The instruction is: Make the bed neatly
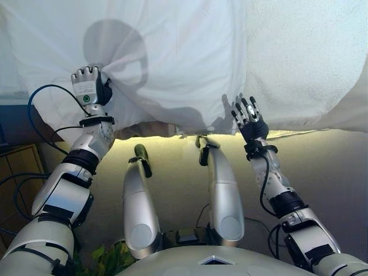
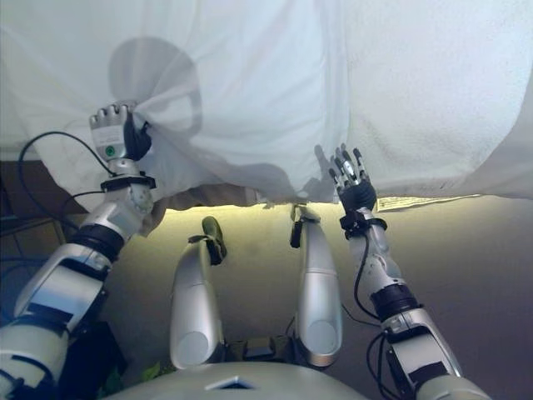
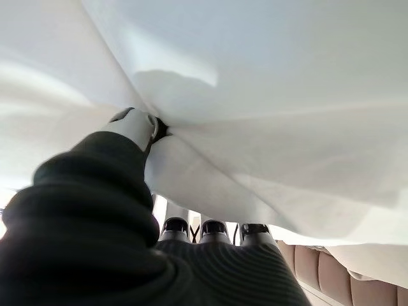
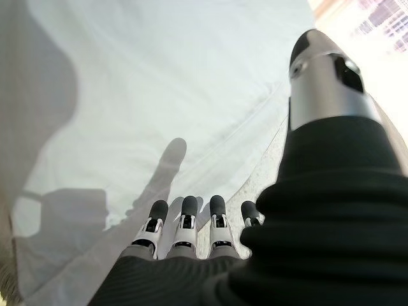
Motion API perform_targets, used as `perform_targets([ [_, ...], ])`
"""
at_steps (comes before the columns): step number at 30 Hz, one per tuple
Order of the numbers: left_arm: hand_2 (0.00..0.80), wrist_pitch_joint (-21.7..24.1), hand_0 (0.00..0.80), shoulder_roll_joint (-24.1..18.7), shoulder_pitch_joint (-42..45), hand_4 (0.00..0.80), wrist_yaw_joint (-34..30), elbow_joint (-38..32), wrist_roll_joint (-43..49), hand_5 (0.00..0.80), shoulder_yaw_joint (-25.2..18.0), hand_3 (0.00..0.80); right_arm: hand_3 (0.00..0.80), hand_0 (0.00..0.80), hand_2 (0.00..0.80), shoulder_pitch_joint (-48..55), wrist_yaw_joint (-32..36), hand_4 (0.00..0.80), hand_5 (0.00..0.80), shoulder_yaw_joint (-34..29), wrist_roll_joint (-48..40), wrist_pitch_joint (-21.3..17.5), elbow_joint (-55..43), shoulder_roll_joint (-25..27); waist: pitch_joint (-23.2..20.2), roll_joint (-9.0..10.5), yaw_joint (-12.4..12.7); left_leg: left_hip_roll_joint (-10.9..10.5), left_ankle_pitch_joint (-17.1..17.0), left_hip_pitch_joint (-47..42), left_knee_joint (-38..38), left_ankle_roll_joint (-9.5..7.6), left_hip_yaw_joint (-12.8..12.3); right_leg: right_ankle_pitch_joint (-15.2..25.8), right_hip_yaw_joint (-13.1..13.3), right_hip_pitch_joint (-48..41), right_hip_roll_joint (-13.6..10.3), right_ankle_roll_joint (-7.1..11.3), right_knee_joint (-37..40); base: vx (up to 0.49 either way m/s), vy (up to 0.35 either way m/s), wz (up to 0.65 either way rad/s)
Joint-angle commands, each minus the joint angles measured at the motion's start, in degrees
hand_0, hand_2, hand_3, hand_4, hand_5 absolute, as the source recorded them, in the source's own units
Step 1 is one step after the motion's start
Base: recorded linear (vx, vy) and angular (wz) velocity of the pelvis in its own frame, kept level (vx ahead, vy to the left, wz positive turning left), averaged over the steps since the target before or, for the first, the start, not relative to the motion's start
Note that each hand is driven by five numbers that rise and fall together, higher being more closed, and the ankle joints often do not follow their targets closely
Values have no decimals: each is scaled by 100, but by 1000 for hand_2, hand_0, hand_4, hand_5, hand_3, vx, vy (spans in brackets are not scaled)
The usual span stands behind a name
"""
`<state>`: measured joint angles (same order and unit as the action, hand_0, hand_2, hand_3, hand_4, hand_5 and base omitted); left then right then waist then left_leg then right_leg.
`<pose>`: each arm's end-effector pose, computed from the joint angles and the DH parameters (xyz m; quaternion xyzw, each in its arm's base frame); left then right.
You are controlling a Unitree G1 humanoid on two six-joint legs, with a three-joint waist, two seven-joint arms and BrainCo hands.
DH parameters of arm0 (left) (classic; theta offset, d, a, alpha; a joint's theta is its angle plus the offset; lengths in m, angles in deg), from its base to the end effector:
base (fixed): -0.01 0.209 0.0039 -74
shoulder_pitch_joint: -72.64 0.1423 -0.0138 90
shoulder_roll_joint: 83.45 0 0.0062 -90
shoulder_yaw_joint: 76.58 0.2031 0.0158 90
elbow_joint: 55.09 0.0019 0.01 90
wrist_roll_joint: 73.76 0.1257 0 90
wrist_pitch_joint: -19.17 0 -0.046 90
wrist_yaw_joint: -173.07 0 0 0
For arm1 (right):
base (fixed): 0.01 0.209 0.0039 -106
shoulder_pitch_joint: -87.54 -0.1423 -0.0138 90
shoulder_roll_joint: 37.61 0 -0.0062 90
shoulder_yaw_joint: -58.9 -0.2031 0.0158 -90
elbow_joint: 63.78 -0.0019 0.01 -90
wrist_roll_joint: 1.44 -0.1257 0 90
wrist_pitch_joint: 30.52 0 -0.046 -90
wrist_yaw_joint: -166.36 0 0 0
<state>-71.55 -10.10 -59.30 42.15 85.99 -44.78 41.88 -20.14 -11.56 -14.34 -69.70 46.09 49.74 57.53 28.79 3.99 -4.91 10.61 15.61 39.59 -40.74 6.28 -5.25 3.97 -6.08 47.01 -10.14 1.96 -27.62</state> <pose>0.3183 0.2422 0.0742 0.6067 -0.1576 0.2548 0.7363 0.2507 -0.1933 0.0273 0.3551 0.0078 0.0271 0.9344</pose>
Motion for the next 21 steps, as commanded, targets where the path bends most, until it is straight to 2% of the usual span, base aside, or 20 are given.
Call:
perform_targets([
  [1, 800, 32, 800, -183, 257, 800, 31, 93, -120, 800, -80, 800, 0, 0, 0, 205, 127, 0, 0, 77, -139, -194, -508, 215, -178, 144, 207, -37, -1092, 452, 531, -92, 343, -337, -7, -358, -452, 777, -164, 0, 0, 0],
  [12, 800, 93, 800, -181, 478, 800, -7, 70, -236, 800, -147, 800, 0, 0, 0, 323, 204, 0, 0, 121, -265, -226, -478, 121, -269, 190, 311, -77, -1234, -2, 972, -49, 328, -324, -154, -860, -489, 811, 167, 0, -26, -2],
  [19, 800, 481, 800, -127, 1016, 800, 8, -16, -324, 800, -418, 800, 0, 0, 0, 683, 427, 0, 0, 190, -326, -320, -275, -44, -621, 167, 435, -70, -1397, -875, 1746, 21, 268, -242, -368, -1788, -521, 891, 886, 67, -45, 7],
  [20, 800, 549, 800, -94, 1117, 800, 26, -31, -319, 800, -460, 800, 0, 0, 0, 722, 457, 0, 0, 178, -322, -320, -225, -59, -691, 154, 434, -106, -1593, -965, 1941, -12, 231, -80, -419, -1884, -564, 852, 1079, 13, 26, 11],
  [21, 800, 573, 800, -76, 1209, 800, 31, -71, -323, 800, -496, 800, 0, 0, 0, 771, 485, 0, 0, 154, -329, -294, -205, -53, -745, 125, 439, -100, -1614, -1086, 2050, -8, 214, -69, -432, -2000, -570, 865, 1173, 22, 30, 9],
])
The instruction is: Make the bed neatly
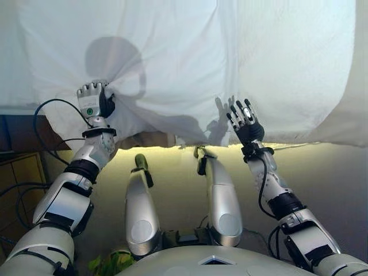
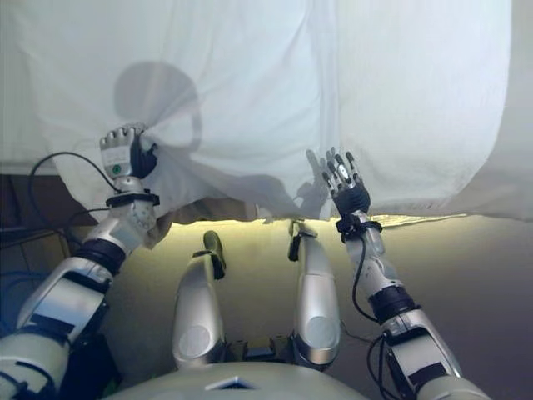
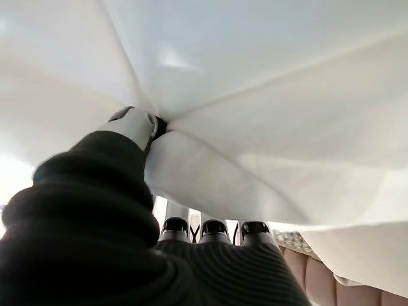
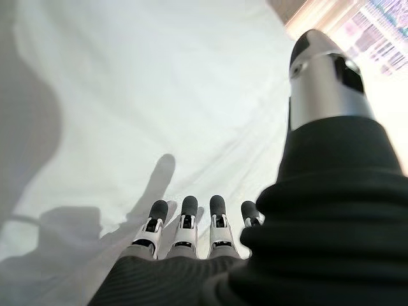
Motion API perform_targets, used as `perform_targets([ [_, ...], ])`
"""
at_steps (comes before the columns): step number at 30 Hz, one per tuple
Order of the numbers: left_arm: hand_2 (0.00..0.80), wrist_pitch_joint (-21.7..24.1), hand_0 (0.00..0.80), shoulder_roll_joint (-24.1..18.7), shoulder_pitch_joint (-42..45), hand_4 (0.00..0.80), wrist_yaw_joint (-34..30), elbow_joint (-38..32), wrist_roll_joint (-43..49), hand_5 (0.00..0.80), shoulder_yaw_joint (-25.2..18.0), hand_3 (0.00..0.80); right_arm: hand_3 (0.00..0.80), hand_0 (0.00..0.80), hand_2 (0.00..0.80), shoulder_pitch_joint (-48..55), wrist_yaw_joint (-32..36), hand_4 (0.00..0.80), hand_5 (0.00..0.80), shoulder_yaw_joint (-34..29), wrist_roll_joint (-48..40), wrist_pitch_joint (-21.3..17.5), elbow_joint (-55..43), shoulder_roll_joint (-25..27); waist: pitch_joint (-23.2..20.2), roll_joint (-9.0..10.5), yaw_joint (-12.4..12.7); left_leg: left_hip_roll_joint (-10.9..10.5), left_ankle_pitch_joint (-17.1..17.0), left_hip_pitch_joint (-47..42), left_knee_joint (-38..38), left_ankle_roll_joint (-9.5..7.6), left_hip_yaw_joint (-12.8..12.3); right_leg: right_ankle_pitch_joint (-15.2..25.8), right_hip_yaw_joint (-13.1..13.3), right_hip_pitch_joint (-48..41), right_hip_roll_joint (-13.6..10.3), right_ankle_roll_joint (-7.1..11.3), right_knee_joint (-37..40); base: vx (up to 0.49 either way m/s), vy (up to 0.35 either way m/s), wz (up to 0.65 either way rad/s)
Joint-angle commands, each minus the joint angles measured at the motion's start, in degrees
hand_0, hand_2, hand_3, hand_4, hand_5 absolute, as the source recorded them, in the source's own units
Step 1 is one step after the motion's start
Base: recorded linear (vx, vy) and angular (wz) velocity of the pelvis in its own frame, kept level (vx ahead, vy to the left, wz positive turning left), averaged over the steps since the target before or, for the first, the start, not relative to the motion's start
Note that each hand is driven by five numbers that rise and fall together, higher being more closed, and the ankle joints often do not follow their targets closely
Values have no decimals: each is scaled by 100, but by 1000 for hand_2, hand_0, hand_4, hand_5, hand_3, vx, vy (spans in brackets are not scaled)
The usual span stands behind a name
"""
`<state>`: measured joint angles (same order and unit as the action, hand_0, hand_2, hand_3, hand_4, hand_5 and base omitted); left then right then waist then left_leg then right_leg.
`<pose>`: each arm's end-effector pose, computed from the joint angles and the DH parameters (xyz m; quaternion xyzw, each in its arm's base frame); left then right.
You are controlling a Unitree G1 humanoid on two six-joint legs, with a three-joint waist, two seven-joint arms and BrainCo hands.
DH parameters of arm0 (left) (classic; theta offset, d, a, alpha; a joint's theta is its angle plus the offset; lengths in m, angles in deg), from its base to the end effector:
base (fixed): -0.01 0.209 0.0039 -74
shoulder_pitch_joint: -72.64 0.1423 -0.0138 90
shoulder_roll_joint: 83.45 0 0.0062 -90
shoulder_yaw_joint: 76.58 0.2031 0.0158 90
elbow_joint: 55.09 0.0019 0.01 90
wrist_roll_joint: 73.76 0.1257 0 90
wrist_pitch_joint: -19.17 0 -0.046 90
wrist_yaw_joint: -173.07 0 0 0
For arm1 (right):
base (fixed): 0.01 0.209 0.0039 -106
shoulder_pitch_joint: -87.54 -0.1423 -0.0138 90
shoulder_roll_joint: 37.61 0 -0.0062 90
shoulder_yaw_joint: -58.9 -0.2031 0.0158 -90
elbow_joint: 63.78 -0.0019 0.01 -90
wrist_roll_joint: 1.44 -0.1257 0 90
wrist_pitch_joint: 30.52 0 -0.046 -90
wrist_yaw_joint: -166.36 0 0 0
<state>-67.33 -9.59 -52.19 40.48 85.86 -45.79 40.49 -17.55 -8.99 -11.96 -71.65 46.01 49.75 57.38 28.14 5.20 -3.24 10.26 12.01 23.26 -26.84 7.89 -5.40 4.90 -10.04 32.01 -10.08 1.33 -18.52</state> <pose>0.2930 0.2481 0.0400 0.5951 -0.1144 0.2140 0.7661 0.2386 -0.1897 0.0135 0.3674 0.0321 0.0445 0.9285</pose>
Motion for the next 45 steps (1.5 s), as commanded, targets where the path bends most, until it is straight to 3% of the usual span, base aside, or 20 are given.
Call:
perform_targets([
  [1, 800, 197, 800, -106, 611, 800, 202, -86, -220, 800, -407, 800, 0, 0, 0, 566, 253, 0, 0, -111, -132, -258, -176, -39, -741, -30, 280, -65, -1272, 406, 786, -168, 220, -154, -45, -629, -575, 940, 368, 125, 36, 8],
  [14, 800, 417, 800, -237, 2006, 800, -338, -693, 361, 800, -1115, 800, 0, 0, 0, 1415, 582, 0, 0, -522, 294, 81, 213, -199, -1733, -381, 428, -145, -1446, -1176, 2163, -153, -29, -122, -283, -2212, -623, 1068, 1442, 126, 67, 6],
  [23, 800, 322, 800, -538, 2851, 800, -984, -816, 785, 800, -1713, 800, 0, 0, 0, 1937, 614, 0, 0, -944, 756, 573, 197, -269, -2300, -605, 542, -227, -1479, -1812, 2644, -184, -16, -233, -453, -2794, -750, 1162, 1545, 150, 109, 6],
  [38, 800, 472, 800, -820, 3461, 800, -1271, -1067, 999, 800, -2133, 800, 0, 0, 0, 2194, 535, 0, 0, -984, 826, 705, 13, -212, -2286, -679, 696, -271, -1318, -1922, 2479, -191, 153, -273, -505, -2957, -845, 1207, 1476, 50, 43, 5],
  [45, 800, 728, 800, -783, 3444, 800, -1223, -986, 831, 800, -2185, 800, 0, 0, 0, 2239, 453, 0, 0, -876, 746, 593, -56, -310, -2214, -606, 762, -257, -1279, -1886, 2402, -200, 236, -275, -504, -2952, -800, 1199, 1450, 9, -39, 0],
])
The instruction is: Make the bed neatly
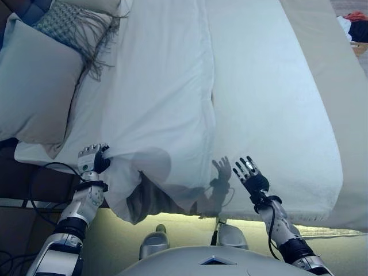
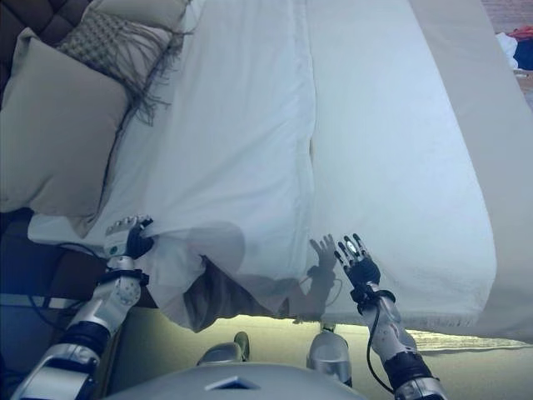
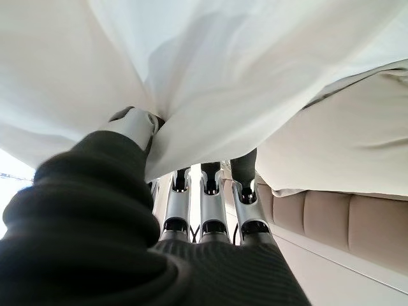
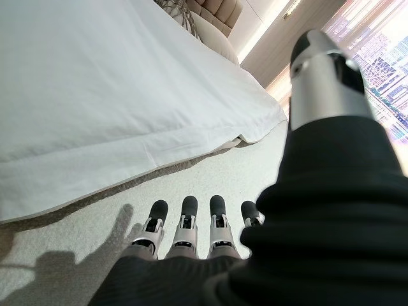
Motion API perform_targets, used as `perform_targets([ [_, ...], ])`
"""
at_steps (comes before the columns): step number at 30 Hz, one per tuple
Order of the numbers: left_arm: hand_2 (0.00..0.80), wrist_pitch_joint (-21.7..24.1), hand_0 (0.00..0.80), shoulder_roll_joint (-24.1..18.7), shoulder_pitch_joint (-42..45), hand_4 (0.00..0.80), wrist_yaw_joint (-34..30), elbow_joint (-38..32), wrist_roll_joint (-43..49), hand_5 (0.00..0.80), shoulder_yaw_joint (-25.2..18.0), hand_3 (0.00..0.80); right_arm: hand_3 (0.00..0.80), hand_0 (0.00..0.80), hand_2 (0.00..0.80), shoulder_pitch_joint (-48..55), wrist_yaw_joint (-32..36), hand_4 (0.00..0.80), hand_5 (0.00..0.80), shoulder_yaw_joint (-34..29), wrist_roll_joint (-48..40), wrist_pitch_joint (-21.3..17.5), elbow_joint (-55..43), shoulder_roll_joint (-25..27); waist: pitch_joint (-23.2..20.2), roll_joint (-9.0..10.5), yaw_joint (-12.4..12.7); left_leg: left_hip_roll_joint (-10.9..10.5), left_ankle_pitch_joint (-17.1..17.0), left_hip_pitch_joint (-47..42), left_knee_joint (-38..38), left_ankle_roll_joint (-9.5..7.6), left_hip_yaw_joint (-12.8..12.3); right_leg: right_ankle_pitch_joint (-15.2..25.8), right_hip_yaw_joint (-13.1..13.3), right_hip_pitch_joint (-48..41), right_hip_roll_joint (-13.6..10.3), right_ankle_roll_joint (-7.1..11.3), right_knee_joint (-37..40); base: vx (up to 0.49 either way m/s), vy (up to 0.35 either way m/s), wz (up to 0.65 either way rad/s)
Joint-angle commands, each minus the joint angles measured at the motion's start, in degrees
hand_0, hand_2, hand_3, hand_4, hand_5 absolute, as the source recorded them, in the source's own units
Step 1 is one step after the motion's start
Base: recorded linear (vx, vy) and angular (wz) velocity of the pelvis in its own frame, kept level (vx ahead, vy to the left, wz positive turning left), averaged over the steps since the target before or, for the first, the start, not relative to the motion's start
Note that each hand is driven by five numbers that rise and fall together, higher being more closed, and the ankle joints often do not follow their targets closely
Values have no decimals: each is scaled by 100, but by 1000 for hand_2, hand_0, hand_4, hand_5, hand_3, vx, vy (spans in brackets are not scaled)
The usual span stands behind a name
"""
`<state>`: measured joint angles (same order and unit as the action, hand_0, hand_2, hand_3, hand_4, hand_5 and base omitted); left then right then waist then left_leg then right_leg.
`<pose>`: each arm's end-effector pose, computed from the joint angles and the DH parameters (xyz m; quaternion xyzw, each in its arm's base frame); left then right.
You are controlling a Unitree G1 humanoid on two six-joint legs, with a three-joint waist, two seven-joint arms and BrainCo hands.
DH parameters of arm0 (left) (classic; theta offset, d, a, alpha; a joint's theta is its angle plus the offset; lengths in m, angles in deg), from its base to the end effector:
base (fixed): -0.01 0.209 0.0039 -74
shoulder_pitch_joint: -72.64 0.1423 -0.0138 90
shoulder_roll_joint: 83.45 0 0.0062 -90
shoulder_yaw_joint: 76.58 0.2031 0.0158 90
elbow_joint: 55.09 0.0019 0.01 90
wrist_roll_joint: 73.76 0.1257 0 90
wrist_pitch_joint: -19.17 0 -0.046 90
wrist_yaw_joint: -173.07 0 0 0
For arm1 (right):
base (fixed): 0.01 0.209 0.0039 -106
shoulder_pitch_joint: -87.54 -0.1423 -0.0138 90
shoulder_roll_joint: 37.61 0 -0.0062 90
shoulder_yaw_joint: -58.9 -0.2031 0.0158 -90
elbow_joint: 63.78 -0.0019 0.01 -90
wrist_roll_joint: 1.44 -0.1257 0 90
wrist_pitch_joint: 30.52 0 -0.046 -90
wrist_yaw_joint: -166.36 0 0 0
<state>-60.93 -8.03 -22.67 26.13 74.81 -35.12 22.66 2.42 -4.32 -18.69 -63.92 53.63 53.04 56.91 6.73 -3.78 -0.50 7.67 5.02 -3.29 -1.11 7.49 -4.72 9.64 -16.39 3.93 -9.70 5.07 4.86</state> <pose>0.1755 0.2799 -0.0331 0.5948 0.0586 0.0979 0.7957 0.1404 -0.2229 -0.0547 0.3345 0.2029 -0.0395 0.9194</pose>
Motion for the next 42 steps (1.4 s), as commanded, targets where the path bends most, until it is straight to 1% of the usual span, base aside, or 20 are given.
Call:
perform_targets([
  [1, 800, 127, 800, -933, 476, 800, 211, 108, -230, 800, -394, 800, 0, 0, 0, 258, -17, 0, 0, -197, -31, -184, -394, -289, -68, 309, 492, 5, -578, 765, -166, -158, 171, -741, 126, -151, -833, 828, -880, 17, -83, 1],
  [4, 800, 197, 800, -900, 484, 800, 200, 27, -228, 800, -419, 800, 0, 0, 0, 319, 3, 0, 0, -212, -53, -224, -402, -352, -80, 360, 501, 17, -578, 713, -111, -156, 175, -720, 109, -190, -808, 837, -842, 28, -75, 0],
  [8, 800, 127, 800, -845, 460, 800, 228, -83, -441, 800, -413, 800, 0, 0, 0, 397, 75, 0, 0, -265, -120, -256, -447, -380, -99, 395, 472, 41, -562, 699, -126, -157, 157, -716, 118, -183, -803, 830, -871, 6, -82, 1],
  [10, 800, 99, 800, -764, 365, 800, 263, -11, -552, 800, -373, 800, 0, 0, 0, 391, 79, 0, 0, -287, -172, -240, -484, -377, -91, 384, 417, 63, -493, 734, -309, -169, 71, -781, 101, -148, -842, 815, -1006, -18, -89, 0],
  [12, 800, 80, 800, -681, 277, 800, 267, 90, -564, 800, -302, 800, 0, 0, 0, 369, 50, 0, 0, -302, -170, -204, -508, -401, -48, 359, 372, 63, -418, 797, -561, -184, 90, -837, 128, -96, -862, 771, -1198, 7, -105, 1],
  [14, 800, 99, 800, -603, 280, 800, 275, 171, -539, 800, -231, 800, 0, 0, 0, 359, -10, 0, 0, -306, -168, -156, -551, -401, -27, 326, 325, 87, -405, 769, -663, -190, 116, -862, 179, -112, -827, 715, -1282, 69, -139, 5],
  [17, 800, 90, 800, -496, 261, 800, 380, 268, -649, 800, -117, 800, 0, 0, 0, 375, -172, 0, 0, -297, -156, -113, -612, -384, -88, 294, 271, 127, -477, 671, -556, -176, 150, -896, 266, -179, -703, 664, -1216, 72, -96, 7],
  [19, 800, 69, 800, -427, 225, 800, 424, 286, -531, 800, -72, 800, 0, 0, 0, 390, -203, 0, 0, -348, -150, -92, -627, -344, -109, 277, 245, 152, -519, 630, -468, -160, 205, -928, 309, -205, -627, 649, -1178, 40, -73, 1],
  [22, 800, -16, 800, -395, 232, 800, 391, 175, -288, 800, -20, 800, 0, 0, 0, 442, -208, 0, 0, -481, -124, -74, -684, -299, -128, 263, 239, 167, -581, 582, -311, -132, 247, -960, 284, -247, -581, 648, -1144, 16, -30, 1],
  [25, 800, -173, 800, -374, 294, 800, 355, 170, -290, 800, 22, 800, 0, 0, 0, 458, -237, 0, 0, -595, -116, -48, -777, -282, -134, 250, 226, 163, -634, 577, -193, -113, 216, -952, 242, -251, -578, 648, -1098, -2, 12, 0],
  [30, 800, -364, 800, -373, 496, 800, 292, 485, -183, 800, -63, 800, 0, 0, 0, 484, -187, 0, 0, -734, -68, 67, -767, -303, -152, 203, 247, 134, -632, 592, -167, -112, 190, -948, 194, -244, -632, 652, -1077, 1, 54, 0],
  [32, 800, -494, 800, -323, 556, 800, 290, 672, -341, 800, -35, 800, 0, 0, 0, 478, -187, 0, 0, -736, -17, 152, -783, -304, -151, 188, 245, 125, -633, 611, -193, -112, 199, -950, 199, -226, -648, 647, -1097, 5, 64, 0],
  [34, 800, -480, 800, -263, 575, 800, 363, 900, -526, 800, -33, 800, 0, 0, 0, 451, -181, 0, 0, -691, 22, 186, -777, -302, -151, 179, 231, 122, -627, 617, -212, -119, 182, -955, 210, -215, -659, 646, -1109, 6, 60, -1],
  [35, 744, -436, 744, -224, 592, 744, 395, 979, -600, 744, -55, 744, 0, 0, 0, 441, -194, 0, 0, -661, 43, 186, -782, -308, -152, 177, 234, 123, -624, 623, -217, -119, 170, -959, 213, -209, -664, 644, -1107, -6, 50, -1],
  [36, 464, -369, 464, -189, 606, 464, 404, 1023, -618, 464, -72, 464, 0, 0, 0, 444, -195, 0, 0, -636, 52, 168, -781, -309, -148, 179, 240, 122, -620, 638, -224, -125, 170, -959, 220, -193, -666, 640, -1110, -18, 41, -1],
  [37, 0, -353, 0, -152, 631, 0, 385, 1031, -639, 0, -83, 0, 0, 0, 0, 438, -184, 0, 0, -628, 60, 157, -766, -312, -144, 180, 253, 122, -619, 652, -229, -129, 175, -958, 223, -179, -669, 640, -1117, 0, 0, 0],
  [38, 0, -333, 0, -121, 663, 0, 253, 996, -654, 0, -99, 0, 0, 0, 0, 430, -191, 0, 0, -625, 69, 148, -764, -318, -145, 181, 276, 121, -619, 657, -225, -127, 187, -958, 215, -178, -667, 642, -1117, 0, 0, 0],
  [42, 0, -224, 0, -38, 726, 0, 312, 934, -704, 0, -73, 0, 0, 0, 0, 429, -214, 0, 0, -610, 70, 120, -816, -335, -134, 199, 325, 128, -624, 677, -213, -127, 219, -960, 189, -186, -668, 642, -1113, -7, 0, 5],
])
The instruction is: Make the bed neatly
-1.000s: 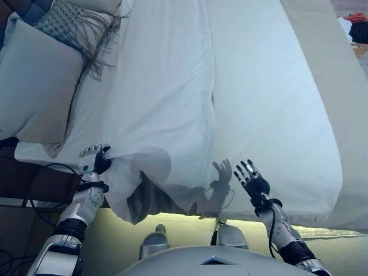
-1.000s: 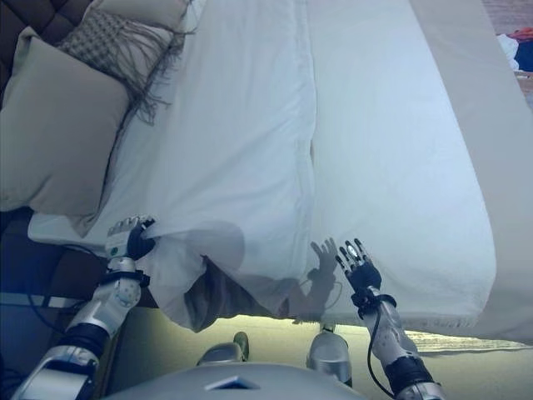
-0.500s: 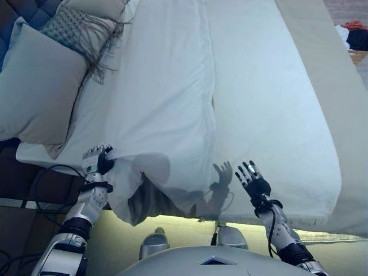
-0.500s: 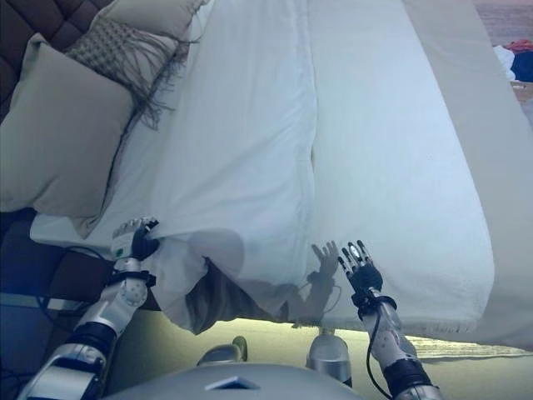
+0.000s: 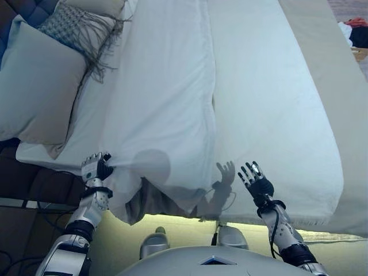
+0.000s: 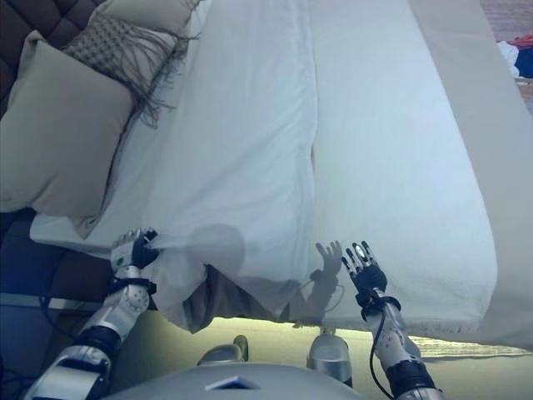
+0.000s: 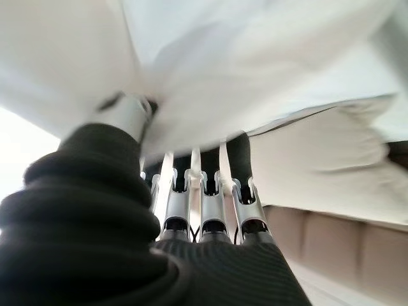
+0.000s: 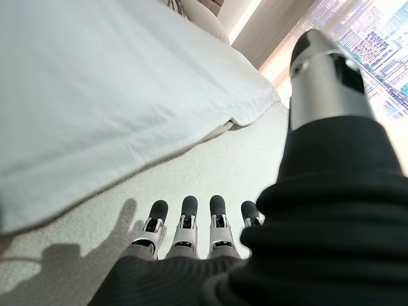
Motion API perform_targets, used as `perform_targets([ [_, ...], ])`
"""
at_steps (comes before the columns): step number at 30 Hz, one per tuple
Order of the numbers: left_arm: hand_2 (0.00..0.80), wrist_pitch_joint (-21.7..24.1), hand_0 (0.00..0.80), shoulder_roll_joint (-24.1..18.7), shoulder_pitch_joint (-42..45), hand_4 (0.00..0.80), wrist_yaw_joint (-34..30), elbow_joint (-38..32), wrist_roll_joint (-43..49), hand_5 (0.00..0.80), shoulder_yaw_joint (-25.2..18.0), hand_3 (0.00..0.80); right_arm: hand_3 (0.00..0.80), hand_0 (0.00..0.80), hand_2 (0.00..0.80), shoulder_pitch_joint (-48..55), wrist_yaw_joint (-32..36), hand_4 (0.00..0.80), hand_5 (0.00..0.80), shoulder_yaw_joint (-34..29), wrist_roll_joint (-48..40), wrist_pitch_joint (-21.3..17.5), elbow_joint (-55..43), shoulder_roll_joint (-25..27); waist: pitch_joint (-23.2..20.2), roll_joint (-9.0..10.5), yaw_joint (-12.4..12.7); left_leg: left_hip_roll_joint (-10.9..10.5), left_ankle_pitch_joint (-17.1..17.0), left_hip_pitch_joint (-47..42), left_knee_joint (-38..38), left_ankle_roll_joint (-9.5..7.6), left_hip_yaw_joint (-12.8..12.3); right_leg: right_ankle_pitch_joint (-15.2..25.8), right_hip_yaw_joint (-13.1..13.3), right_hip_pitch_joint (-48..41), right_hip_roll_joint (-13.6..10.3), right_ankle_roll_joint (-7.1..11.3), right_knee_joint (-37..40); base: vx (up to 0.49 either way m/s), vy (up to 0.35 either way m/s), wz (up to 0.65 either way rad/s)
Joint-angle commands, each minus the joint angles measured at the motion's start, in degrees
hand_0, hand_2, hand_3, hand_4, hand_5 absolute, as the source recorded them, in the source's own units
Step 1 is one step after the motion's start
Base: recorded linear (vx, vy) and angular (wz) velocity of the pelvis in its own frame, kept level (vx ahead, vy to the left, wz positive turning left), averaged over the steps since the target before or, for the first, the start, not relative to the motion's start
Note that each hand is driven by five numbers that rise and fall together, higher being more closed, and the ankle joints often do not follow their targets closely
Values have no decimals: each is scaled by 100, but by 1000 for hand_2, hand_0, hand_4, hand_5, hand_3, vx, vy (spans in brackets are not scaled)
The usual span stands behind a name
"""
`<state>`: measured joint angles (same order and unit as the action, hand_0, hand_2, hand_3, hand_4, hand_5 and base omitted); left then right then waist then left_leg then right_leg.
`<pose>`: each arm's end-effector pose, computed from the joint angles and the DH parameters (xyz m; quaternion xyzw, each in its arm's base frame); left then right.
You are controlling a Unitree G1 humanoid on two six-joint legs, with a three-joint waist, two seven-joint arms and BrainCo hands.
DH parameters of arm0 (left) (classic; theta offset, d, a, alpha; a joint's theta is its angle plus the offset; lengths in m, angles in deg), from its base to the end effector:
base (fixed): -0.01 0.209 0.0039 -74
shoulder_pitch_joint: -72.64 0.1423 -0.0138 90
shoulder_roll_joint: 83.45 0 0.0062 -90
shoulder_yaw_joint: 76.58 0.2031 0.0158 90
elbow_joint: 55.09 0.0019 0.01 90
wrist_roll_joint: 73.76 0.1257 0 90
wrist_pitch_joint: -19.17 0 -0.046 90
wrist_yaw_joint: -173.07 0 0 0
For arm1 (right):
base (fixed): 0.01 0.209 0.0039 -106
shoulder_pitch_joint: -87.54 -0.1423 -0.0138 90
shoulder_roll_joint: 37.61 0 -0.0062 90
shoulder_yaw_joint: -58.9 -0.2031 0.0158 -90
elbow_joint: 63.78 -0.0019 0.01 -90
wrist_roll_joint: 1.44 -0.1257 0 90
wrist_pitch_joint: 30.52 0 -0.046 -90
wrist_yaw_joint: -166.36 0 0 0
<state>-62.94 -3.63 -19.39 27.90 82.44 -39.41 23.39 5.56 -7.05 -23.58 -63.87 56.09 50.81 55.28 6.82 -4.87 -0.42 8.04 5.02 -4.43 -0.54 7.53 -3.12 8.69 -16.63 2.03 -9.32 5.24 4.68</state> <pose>0.1418 0.2703 -0.0668 0.5602 0.1648 0.1087 0.8045 0.1283 -0.2267 -0.0557 0.3543 0.2104 -0.0887 0.9068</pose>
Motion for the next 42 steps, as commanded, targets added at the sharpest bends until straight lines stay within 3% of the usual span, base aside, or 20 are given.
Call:
perform_targets([
  [1, 0, 17, 0, -478, 401, 0, 155, 154, -336, 0, -156, 0, 0, 0, 0, 112, 46, 0, 0, -114, 58, -128, -607, -177, -143, 313, 327, 92, -625, 791, -271, -130, 67, -862, 205, -5, -706, 625, -1090, 1, -11, 6],
  [10, 0, 404, 0, -242, 618, 0, 167, -32, -1108, 0, -464, 0, 0, 0, 0, 237, 50, 0, 0, -138, 19, -271, -570, -299, -137, 363, 471, 97, -627, 876, -326, -125, 193, -872, 144, -2, -698, 604, -1114, 5, -16, 3],
  [16, 0, 485, 0, 86, 449, 0, 367, 356, -1648, 0, -140, 0, 0, 0, 0, 21, -105, 0, 0, -85, 28, -322, -611, -219, 56, 329, 471, 111, -676, 1167, -446, -83, 339, -904, 140, 221, -695, 557, -1240, -51, 34, 10],
  [29, 0, 700, 0, 125, -841, 0, 1335, 609, -2359, 0, 779, 0, 0, 0, 0, -1034, 53, 0, 0, 252, -295, -1029, -711, 100, 1302, 536, 349, 38, -705, 2750, -1366, -86, 610, -785, 375, 1714, -720, 527, -1923, -191, 22, 4],
  [37, 0, 407, 0, 125, -1487, 0, 1938, 471, -2480, 0, 840, 0, 0, 0, 0, -1587, -71, 0, 0, 302, -306, -1400, -887, 111, 1846, 710, 332, -43, -947, 3614, -1582, -161, 590, -639, 424, 2489, -687, 551, -2190, -121, 9, -2],
  [38, 0, 300, 0, 135, -1558, 0, 2025, 474, -2435, 0, 829, 0, 0, 0, 0, -1652, -97, 0, 0, 309, -306, -1423, -904, 101, 1889, 724, 338, -33, -794, 3619, -1650, -138, 595, -772, 460, 2515, -666, 596, -2281, -33, 12, -6],
  [42, 0, -126, 0, 145, -1741, 0, 2267, 397, -2240, 0, 876, 0, 0, 0, 0, -1779, -198, 0, 0, 304, -303, -1400, -1088, 101, 2051, 776, 339, -80, -776, 3881, -1875, -162, 625, -733, 480, 2738, -672, 591, -2426, -44, 9, -1],
])
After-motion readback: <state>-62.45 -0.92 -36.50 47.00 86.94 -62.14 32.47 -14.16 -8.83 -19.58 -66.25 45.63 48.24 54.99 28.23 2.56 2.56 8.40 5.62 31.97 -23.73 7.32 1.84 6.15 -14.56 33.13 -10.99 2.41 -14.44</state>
